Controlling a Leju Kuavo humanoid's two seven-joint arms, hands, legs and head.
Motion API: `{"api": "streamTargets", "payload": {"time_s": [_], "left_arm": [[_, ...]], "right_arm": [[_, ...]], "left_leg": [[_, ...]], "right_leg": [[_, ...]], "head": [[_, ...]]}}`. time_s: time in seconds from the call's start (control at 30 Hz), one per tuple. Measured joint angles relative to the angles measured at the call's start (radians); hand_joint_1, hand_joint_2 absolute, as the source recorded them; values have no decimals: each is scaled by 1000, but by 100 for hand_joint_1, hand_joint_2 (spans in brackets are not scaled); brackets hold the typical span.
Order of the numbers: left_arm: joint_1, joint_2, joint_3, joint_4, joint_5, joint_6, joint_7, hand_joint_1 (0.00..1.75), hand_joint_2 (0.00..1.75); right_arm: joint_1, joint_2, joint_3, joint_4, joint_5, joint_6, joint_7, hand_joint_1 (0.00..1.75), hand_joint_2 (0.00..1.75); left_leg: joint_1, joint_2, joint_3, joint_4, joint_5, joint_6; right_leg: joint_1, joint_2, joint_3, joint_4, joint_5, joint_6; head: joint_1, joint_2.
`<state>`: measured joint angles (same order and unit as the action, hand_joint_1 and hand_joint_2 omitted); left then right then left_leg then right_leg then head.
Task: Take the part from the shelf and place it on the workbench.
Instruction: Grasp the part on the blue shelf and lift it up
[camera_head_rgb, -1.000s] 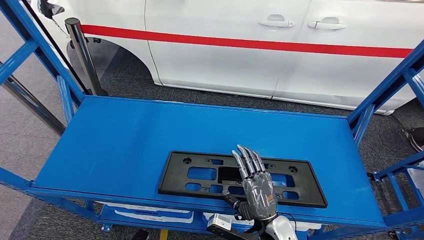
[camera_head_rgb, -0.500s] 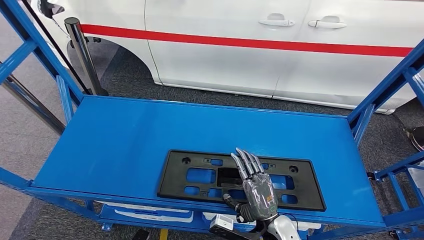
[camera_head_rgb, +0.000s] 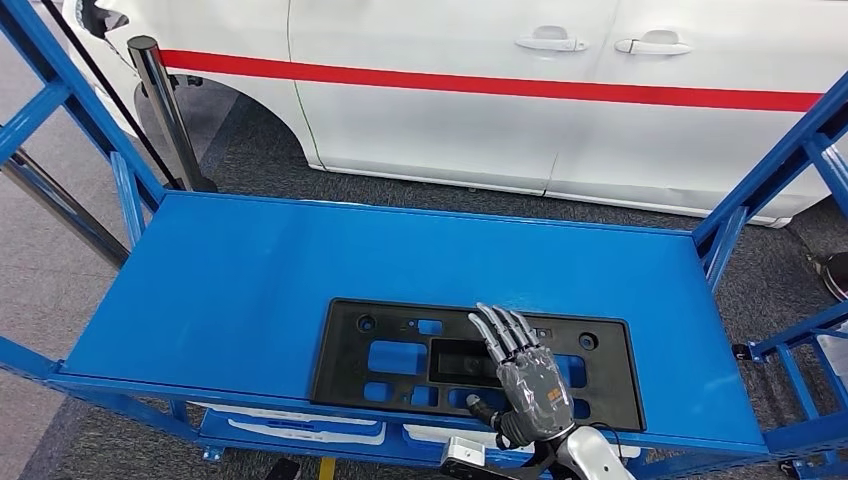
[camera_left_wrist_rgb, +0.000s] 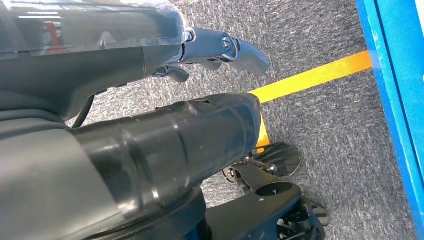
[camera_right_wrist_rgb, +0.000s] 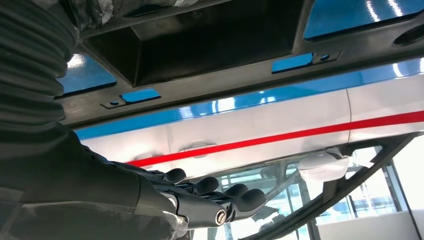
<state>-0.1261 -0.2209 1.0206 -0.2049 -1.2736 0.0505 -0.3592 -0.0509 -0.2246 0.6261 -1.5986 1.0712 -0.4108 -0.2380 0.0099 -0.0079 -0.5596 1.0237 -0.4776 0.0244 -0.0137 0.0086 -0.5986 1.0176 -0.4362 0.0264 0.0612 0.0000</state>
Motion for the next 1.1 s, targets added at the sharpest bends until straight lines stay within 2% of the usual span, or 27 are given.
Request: {"api": "streamTargets", "payload": {"time_s": [0.33,0.57,0.83,1.1], "left_arm": [[-2,0,-2,0,-4,-1,11,0,0],[-2,0,-8,0,-9,0,19,0,0],[-5,0,-26,0,-12,0,30,0,0],[-7,0,-28,0,-12,0,31,0,0]], "right_arm": [[-59,-54,80,-22,32,45,-28,0,175],[-88,-61,121,-50,84,-9,-2,0,175],[-170,-67,182,-60,204,-18,46,0,175],[-209,-67,211,-60,225,-25,60,0,175]], "left_leg": [[0,0,0,0,0,0],[0,0,0,0,0,0],[0,1,0,0,0,0],[0,1,0,0,0,-1]], "right_leg": [[0,0,-1,1,0,0],[0,0,-1,2,-1,-1],[0,0,-2,2,-1,-1],[0,0,-2,3,-1,-1]], "head": [[0,0],[0,0],[0,0],[0,0]]}}
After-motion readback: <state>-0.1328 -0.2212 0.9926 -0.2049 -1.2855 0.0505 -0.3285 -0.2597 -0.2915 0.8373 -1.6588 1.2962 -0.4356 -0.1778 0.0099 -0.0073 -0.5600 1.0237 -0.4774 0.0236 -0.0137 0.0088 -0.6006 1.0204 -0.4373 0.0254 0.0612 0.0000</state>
